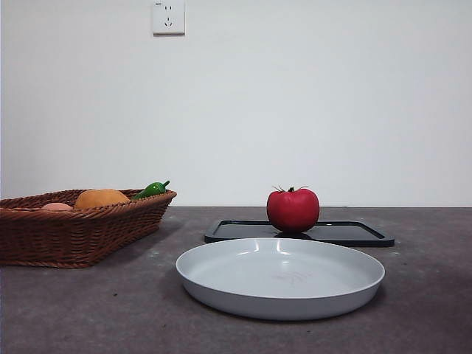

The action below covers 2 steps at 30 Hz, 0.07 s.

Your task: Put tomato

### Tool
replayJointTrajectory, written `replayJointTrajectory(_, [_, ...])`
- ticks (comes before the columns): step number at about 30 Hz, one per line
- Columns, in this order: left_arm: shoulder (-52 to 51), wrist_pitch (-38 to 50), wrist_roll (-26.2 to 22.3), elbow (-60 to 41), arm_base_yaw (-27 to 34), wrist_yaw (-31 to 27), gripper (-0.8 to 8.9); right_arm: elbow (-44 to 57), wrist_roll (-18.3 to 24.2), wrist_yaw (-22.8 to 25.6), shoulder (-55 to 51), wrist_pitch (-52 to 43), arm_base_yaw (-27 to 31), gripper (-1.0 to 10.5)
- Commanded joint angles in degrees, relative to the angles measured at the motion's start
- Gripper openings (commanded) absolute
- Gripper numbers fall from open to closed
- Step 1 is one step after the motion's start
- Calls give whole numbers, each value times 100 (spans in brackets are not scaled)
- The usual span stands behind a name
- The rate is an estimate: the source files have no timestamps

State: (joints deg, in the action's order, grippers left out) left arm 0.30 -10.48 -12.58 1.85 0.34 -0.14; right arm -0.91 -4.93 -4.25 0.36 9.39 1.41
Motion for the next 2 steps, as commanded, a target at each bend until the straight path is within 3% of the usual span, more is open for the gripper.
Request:
replayJointTrajectory(1, [-11, -33, 20, -116, 7, -11, 9, 31, -63, 20, -15, -37, -4, 6])
replayJointTrajectory(2, [-11, -33, 20, -116, 7, -11, 9, 31, -63, 20, -15, -37, -4, 6])
